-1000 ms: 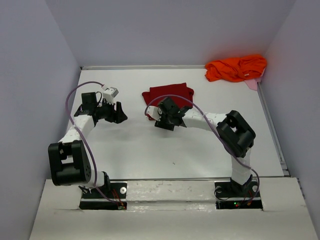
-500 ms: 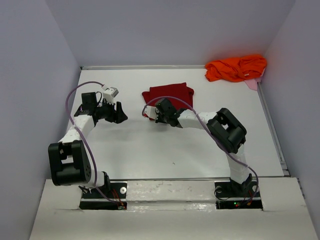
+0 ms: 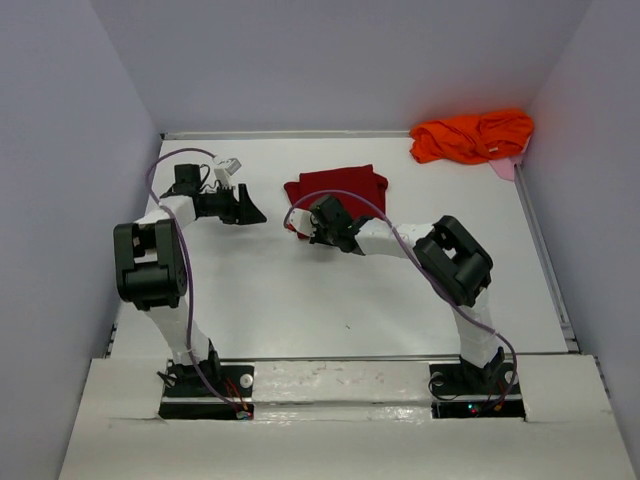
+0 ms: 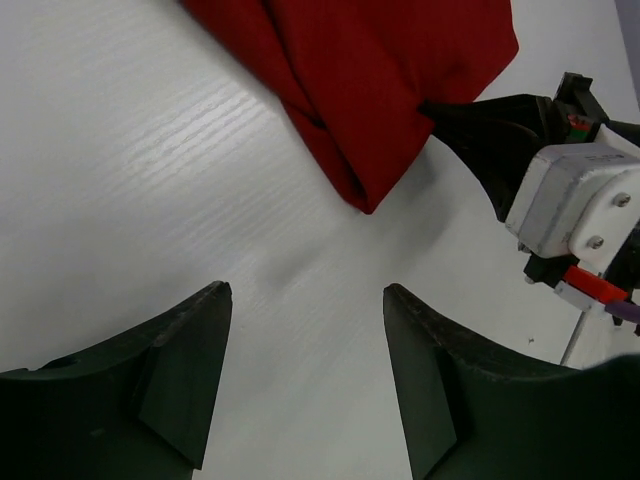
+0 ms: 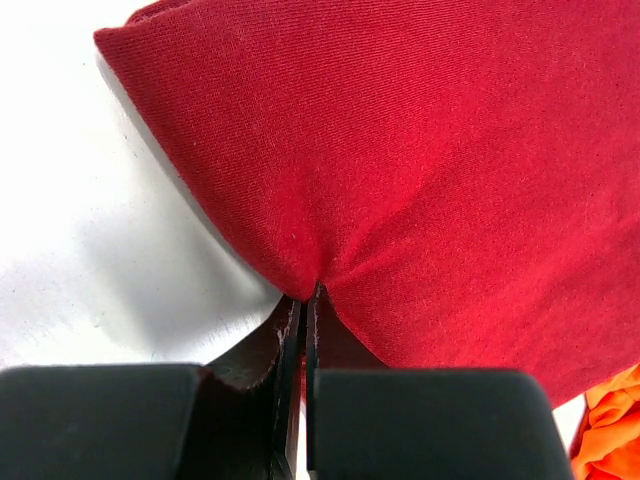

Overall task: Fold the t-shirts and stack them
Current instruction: Place the square-folded T-shirt at the corner of the board.

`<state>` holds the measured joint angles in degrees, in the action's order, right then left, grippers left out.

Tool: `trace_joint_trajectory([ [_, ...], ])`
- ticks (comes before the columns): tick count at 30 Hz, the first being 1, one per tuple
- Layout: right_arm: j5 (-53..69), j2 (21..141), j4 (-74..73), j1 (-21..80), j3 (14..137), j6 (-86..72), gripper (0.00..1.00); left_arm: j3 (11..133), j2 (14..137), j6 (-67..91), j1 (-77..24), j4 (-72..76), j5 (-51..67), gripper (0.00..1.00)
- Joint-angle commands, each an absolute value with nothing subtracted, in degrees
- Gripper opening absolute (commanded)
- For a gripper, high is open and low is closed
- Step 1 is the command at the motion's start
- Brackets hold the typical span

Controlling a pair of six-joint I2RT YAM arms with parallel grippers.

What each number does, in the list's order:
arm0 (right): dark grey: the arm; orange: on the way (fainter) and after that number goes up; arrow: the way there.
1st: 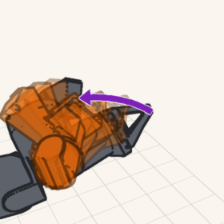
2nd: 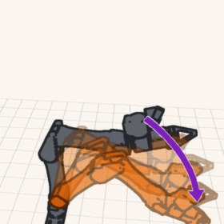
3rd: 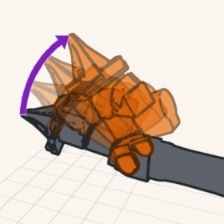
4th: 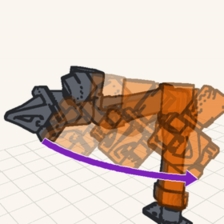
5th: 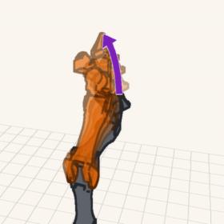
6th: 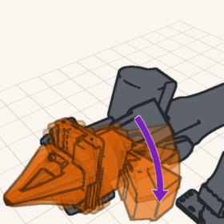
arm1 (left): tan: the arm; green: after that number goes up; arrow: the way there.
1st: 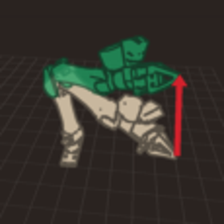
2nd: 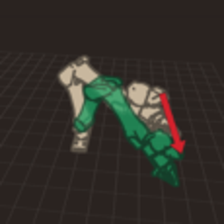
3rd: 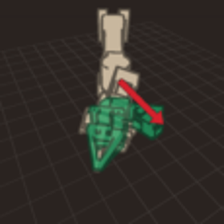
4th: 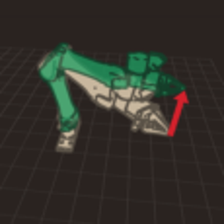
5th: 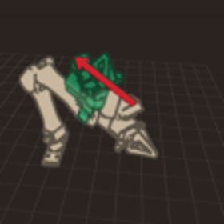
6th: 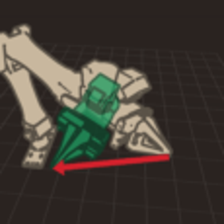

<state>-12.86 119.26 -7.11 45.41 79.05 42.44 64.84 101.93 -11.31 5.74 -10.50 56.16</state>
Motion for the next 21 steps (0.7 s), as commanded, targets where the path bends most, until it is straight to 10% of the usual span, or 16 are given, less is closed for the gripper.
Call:
trace_joint_trajectory([
  [1, -11.25, 115.93, -7.21, 45.53, 80.51, 40.61, 0.0, 68.64, 107.48, -6.86, 5.63, -8.62, 63.81, 0.72],
  [21, -10.37, 111.8, -10.99, 45.53, 81.47, 38.67, 0.0, 75.93, 120.4, 8.7, -3.78, 10.72, 59.41, 0.88],
])
